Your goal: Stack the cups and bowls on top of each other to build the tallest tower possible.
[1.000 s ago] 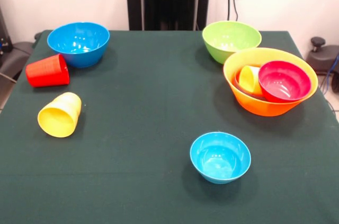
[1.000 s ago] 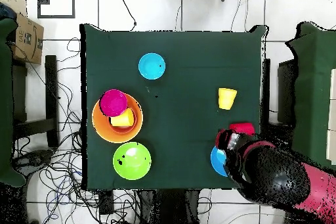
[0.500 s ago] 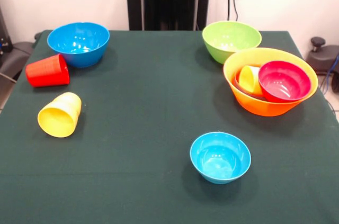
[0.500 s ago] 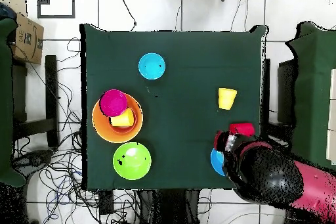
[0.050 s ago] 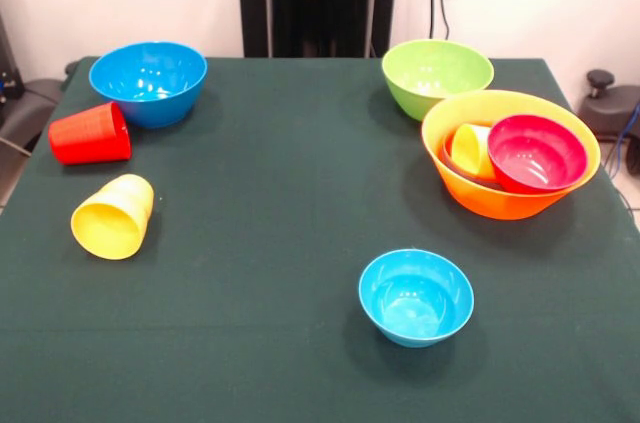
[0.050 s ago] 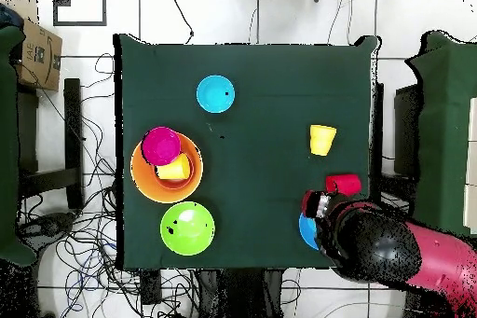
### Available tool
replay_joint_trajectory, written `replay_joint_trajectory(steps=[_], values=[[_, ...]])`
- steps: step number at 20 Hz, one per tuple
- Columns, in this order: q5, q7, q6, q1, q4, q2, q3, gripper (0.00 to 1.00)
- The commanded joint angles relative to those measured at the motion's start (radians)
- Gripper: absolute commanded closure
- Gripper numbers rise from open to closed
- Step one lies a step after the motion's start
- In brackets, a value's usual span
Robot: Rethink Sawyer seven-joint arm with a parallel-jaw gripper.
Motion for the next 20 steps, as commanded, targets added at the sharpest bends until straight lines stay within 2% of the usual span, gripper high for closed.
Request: replay_joint_trajectory(steps=[1, 7, 20], values=[[-0.153, -0.065, -0.075, 0.026, -0.034, 0.192, -0.022, 0.0], [-0.198, -0.049, -0.113, 0.009, -0.041, 0.256, -0.025, 0.0], [-0.228, -0.022, -0.118, 0.011, -0.052, 0.286, -0.026, 0.0]])
